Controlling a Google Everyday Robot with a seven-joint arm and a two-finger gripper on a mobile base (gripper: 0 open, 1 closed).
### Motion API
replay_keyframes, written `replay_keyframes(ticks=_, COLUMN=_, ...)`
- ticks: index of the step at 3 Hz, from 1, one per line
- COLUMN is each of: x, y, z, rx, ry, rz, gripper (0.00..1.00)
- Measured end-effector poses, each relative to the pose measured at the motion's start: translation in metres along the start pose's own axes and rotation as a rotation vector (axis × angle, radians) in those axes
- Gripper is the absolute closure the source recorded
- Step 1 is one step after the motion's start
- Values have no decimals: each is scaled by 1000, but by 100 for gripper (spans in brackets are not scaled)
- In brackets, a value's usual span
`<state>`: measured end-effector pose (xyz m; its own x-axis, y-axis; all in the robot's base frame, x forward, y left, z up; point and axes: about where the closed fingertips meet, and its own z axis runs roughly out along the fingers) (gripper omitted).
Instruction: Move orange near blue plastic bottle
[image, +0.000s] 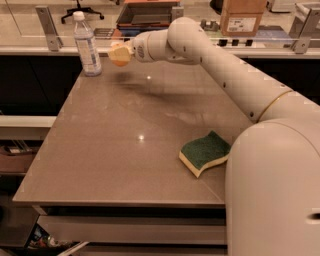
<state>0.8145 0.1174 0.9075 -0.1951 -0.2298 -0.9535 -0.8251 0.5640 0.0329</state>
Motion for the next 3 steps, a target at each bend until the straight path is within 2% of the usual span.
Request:
replay_keyframes(ticks=2, x=34, y=12, z=5, rx=1, ry=62, rz=48, gripper=100)
replay_keyframes(ticks=3, x=39, y=14, z=10, rx=-9, ry=69, rz=49, gripper=100)
